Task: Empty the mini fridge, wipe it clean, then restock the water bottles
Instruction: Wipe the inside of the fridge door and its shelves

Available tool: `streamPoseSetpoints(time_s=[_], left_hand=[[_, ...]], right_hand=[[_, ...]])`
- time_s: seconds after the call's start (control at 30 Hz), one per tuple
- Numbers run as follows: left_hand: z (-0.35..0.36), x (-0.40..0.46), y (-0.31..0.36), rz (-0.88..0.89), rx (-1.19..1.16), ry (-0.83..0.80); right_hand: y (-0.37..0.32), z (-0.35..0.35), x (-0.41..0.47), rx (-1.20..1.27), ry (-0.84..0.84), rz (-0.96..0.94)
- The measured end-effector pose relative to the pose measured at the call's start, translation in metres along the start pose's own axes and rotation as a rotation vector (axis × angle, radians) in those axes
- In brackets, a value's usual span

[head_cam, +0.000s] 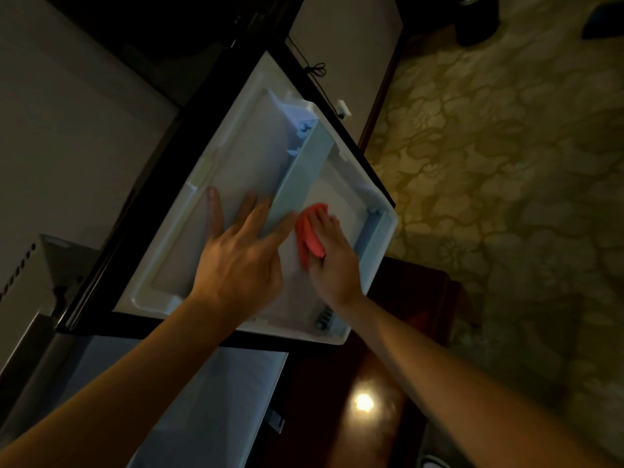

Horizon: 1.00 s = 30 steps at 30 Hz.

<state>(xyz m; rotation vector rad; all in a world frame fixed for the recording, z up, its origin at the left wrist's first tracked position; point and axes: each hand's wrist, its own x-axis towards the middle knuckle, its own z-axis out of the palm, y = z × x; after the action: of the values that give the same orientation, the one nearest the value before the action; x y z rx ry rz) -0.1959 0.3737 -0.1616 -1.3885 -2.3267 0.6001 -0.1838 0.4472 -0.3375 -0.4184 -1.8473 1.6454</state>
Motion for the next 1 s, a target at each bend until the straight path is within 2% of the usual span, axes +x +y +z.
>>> streamPoseSetpoints(time_s=[0.27,0.5,0.73,0.87,1.0], left_hand=[[0.001,0.0,-0.001,0.002,0.031,-0.025],[0.001,-0.001,-0.002,0.006,0.022,-0.02],[0.0,-0.001,-0.001,0.0,0.01,-0.033],[0.0,-0.002,0.001,0.014,0.014,-0.02],[0.0,-0.003,0.0,0.014,0.007,-0.014]], right_hand=[[0.008,-0.027,0.057,0.079,0.064,0.119],[-0.001,-0.002,-0.002,0.12,0.034,0.172],[-0.014,0.041,-0.086,0.184,-0.084,0.186],[-0.016,0.043,-0.093,0.171,-0.093,0.182],[-0.005,0.033,-0.072,0.094,-0.038,0.089]])
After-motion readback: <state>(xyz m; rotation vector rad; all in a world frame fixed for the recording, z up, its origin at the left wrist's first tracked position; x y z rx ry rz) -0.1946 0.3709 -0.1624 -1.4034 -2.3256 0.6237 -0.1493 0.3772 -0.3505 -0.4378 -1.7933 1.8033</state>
